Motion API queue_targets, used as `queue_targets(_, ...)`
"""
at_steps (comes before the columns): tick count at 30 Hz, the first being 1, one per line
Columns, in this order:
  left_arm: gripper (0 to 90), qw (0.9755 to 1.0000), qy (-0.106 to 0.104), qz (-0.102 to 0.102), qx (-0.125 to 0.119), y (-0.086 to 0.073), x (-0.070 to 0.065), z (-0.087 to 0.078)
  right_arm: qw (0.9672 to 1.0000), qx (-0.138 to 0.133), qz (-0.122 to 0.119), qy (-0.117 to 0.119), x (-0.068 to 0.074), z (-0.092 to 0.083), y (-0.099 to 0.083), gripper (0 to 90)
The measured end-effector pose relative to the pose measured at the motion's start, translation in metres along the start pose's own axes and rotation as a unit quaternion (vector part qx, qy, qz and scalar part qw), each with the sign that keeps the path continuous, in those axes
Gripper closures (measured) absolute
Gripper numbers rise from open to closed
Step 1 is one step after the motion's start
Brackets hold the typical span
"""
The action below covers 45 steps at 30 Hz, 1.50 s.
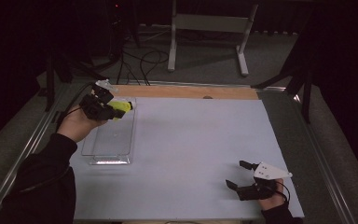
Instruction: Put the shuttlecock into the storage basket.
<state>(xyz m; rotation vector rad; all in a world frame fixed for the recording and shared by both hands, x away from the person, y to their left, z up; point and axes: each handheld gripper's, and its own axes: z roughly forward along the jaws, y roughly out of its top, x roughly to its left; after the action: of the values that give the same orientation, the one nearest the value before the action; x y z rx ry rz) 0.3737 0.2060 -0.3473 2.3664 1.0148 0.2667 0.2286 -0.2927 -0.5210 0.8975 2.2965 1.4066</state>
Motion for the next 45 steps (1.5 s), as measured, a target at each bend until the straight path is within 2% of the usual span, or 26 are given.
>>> queue_targets(1, 90.0, 0.9998, 0.011, -0.015, -0.004, -0.002, 0.003, 0.000, 1.0000, 0.000, 0.001, 0.000, 0.000, 0.000, 0.000, 9.0)
queue_targets(4, 90.0, 0.9994, 0.017, -0.028, -0.007, -0.004, 0.005, 0.001, 1.0000, 0.000, 0.001, 0.000, 0.000, 0.000, 0.000, 9.0)
queue_targets(5, 90.0, 0.9988, 0.028, -0.039, -0.010, -0.005, 0.005, 0.003, 1.0000, 0.000, 0.003, -0.001, 0.000, 0.000, 0.000, 9.0)
queue_targets(8, 90.0, 0.9984, 0.031, -0.046, -0.015, -0.007, 0.005, 0.005, 1.0000, 0.000, 0.003, -0.001, 0.000, 0.000, 0.000, 9.0)
queue_targets(10, 90.0, 0.9978, 0.039, -0.052, -0.018, -0.009, 0.005, 0.007, 1.0000, 0.001, 0.001, -0.002, 0.000, -0.001, 0.000, 9.0)
queue_targets(11, 90.0, 0.9966, 0.051, -0.061, -0.021, -0.011, 0.005, 0.009, 1.0000, -0.001, 0.000, -0.002, -0.001, -0.001, 0.000, 9.0)
queue_targets(14, 90.0, 0.9959, 0.054, -0.067, -0.026, -0.012, 0.005, 0.010, 1.0000, 0.000, 0.000, -0.003, -0.001, -0.001, 0.000, 9.0)
queue_targets(15, 90.0, 0.9944, 0.053, -0.084, -0.038, -0.015, 0.005, 0.011, 1.0000, 0.000, 0.000, -0.003, -0.001, -0.001, 0.000, 9.0)
queue_targets(16, 90.0, 0.9933, 0.065, -0.086, -0.041, -0.016, 0.004, 0.013, 1.0000, 0.001, 0.001, -0.003, -0.001, -0.001, 0.000, 9.0)
queue_targets(18, 90.0, 0.9923, 0.068, -0.093, -0.045, -0.018, 0.003, 0.016, 1.0000, 0.001, 0.000, -0.004, -0.001, -0.001, 0.000, 9.0)
queue_targets(19, 90.0, 0.9908, 0.071, -0.104, -0.050, -0.021, 0.002, 0.021, 1.0000, 0.000, 0.000, -0.004, -0.001, -0.001, 0.000, 9.0)
queue_targets(20, 90.0, 0.9908, 0.071, -0.104, -0.050, -0.021, 0.002, 0.021, 1.0000, 0.000, 0.000, -0.004, -0.001, -0.001, 0.000, 9.0)
queue_targets(21, 90.0, 0.9891, 0.076, -0.114, -0.053, -0.023, 0.001, 0.026, 1.0000, 0.000, 0.000, -0.006, 0.000, -0.001, 0.001, 9.0)
queue_targets(22, 90.0, 0.9891, 0.076, -0.114, -0.053, -0.023, 0.001, 0.026, 1.0000, 0.000, 0.000, -0.006, 0.000, -0.001, 0.001, 9.0)
queue_targets(23, 90.0, 0.9883, 0.069, -0.124, -0.055, -0.026, 0.002, 0.031, 1.0000, -0.001, 0.000, -0.007, -0.001, -0.002, 0.001, 9.0)
queue_targets(24, 90.0, 0.9883, 0.069, -0.124, -0.055, -0.026, 0.002, 0.031, 1.0000, -0.001, 0.000, -0.007, -0.001, -0.002, 0.001, 9.0)
queue_targets(25, 90.0, 0.9870, 0.077, -0.130, -0.055, -0.029, 0.001, 0.036, 1.0000, -0.001, 0.001, -0.007, -0.001, -0.002, 0.001, 9.0)
queue_targets(28, 90.0, 0.9863, 0.074, -0.137, -0.055, -0.032, 0.000, 0.041, 1.0000, 0.000, 0.001, -0.006, -0.001, -0.002, 0.000, 9.0)
queue_targets(29, 90.0, 0.9846, 0.069, -0.149, -0.059, -0.036, 0.001, 0.046, 1.0000, -0.001, 0.001, -0.007, -0.001, -0.002, 0.001, 9.0)
queue_targets(30, 90.0, 0.9846, 0.069, -0.149, -0.059, -0.036, 0.001, 0.046, 1.0000, -0.001, 0.001, -0.007, -0.001, -0.002, 0.001, 9.0)
queue_targets(31, 90.0, 0.9835, 0.072, -0.156, -0.057, -0.040, 0.002, 0.051, 1.0000, -0.001, 0.000, -0.007, 0.000, -0.002, 0.001, 9.0)
queue_targets(34, 90.0, 0.9839, 0.064, -0.158, -0.052, -0.044, 0.003, 0.057, 1.0000, -0.001, 0.002, -0.006, 0.000, -0.002, 0.001, 9.0)
queue_targets(37, 90.0, 0.9826, 0.068, -0.167, -0.047, -0.050, 0.004, 0.065, 1.0000, -0.001, 0.001, -0.006, -0.001, -0.002, 0.001, 9.0)
queue_targets(40, 90.0, 0.9825, 0.063, -0.169, -0.045, -0.053, 0.004, 0.069, 1.0000, 0.000, 0.002, -0.006, -0.001, -0.002, 0.000, 9.0)
queue_targets(41, 90.0, 0.9829, 0.069, -0.166, -0.039, -0.054, 0.003, 0.072, 1.0000, 0.000, 0.002, -0.006, -0.001, -0.002, 0.000, 9.0)
queue_targets(45, 90.0, 0.9836, 0.059, -0.167, -0.033, -0.059, 0.003, 0.078, 1.0000, 0.001, 0.002, -0.006, -0.001, -0.002, 0.000, 9.0)
